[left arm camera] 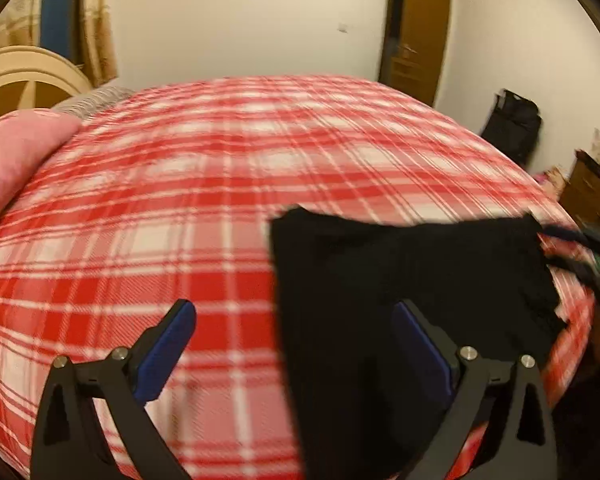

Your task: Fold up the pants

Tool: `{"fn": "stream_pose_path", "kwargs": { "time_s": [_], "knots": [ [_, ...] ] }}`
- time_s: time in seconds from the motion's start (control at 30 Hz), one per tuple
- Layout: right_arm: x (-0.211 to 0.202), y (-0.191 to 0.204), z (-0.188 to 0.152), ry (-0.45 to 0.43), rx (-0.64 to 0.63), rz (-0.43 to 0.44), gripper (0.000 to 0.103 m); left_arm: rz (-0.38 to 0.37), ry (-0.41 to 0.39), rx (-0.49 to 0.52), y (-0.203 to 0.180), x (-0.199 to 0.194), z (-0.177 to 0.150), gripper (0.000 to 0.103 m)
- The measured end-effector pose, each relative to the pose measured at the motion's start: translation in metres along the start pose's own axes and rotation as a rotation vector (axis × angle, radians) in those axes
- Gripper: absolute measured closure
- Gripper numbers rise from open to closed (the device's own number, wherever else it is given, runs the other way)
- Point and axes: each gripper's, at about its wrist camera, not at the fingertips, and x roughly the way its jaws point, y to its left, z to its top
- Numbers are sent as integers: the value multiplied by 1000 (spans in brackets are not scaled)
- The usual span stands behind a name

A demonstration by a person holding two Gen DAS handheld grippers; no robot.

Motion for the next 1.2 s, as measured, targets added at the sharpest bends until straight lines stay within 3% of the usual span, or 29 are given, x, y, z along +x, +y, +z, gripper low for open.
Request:
{"fn": "stream_pose_path", "kwargs": {
  "time_s": [0.13, 0.23, 0.57, 0.93, 1.1, 1.2],
  "knots": [
    [37, -28, 7, 73, 76, -110, 45, -10, 59, 78, -24, 17, -14, 2],
    [58, -46, -7, 157, 155, -72, 45, -5, 103, 79, -26, 32, -20, 2],
    [54, -47, -29, 126, 126, -36, 45, -22, 115, 46, -24, 35, -25, 0],
    [42, -39, -46, 109, 54, -105, 42, -48, 125, 17, -22, 32, -29, 0],
    [38, -25, -13, 186, 2, -157, 42, -50, 120, 62, -32, 26, -30, 0],
    [41, -17, 19, 160, 42, -40, 42, -66, 115, 63, -37, 24, -31, 0]
  ]
}}
